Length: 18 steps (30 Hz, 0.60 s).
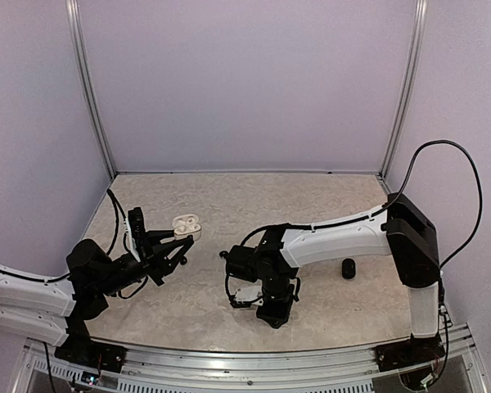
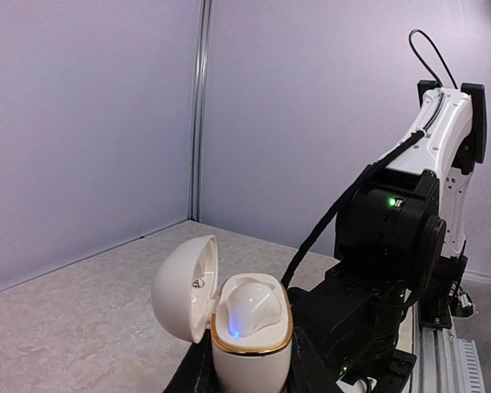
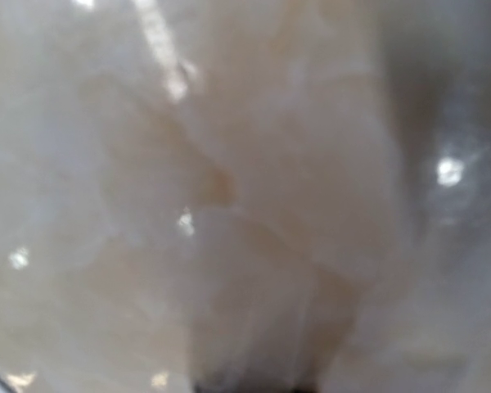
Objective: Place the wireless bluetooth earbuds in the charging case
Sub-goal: Pick up the right earbud from the center of the board.
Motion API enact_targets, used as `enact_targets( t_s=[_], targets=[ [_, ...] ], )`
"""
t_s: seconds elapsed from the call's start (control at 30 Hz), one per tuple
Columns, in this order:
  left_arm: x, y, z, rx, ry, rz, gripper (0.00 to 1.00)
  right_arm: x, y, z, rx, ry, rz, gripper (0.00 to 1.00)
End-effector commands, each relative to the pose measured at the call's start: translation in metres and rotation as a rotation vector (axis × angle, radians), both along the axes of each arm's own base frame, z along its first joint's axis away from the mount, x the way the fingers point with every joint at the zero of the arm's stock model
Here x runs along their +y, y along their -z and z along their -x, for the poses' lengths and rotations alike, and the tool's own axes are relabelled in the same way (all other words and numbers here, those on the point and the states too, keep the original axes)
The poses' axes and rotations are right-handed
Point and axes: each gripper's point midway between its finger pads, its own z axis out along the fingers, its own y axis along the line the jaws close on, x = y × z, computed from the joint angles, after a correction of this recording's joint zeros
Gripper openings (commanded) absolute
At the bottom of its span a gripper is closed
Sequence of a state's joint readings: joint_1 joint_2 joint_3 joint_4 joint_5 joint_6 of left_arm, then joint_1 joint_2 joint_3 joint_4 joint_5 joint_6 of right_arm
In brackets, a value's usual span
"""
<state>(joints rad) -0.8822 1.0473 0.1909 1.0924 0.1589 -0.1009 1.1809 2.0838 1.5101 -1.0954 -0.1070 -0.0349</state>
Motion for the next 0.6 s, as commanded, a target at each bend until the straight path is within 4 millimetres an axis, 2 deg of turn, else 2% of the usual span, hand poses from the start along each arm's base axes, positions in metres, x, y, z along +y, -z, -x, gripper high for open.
enact_targets(
  t_s=[0.0,0.57],
  targets=[
    [0.0036,-0.0094,0.0031,-0.028,0.008,0.032,0.08,-0.0076,0.0096,0.0062,0.010,-0.014,0.057,0.25],
    [0.0021,-0.0096,0.0031,-0.029,0.014,0.033,0.08,-0.0164,0.0089,0.0070,-0.002,-0.014,0.086,0.27]
  ],
)
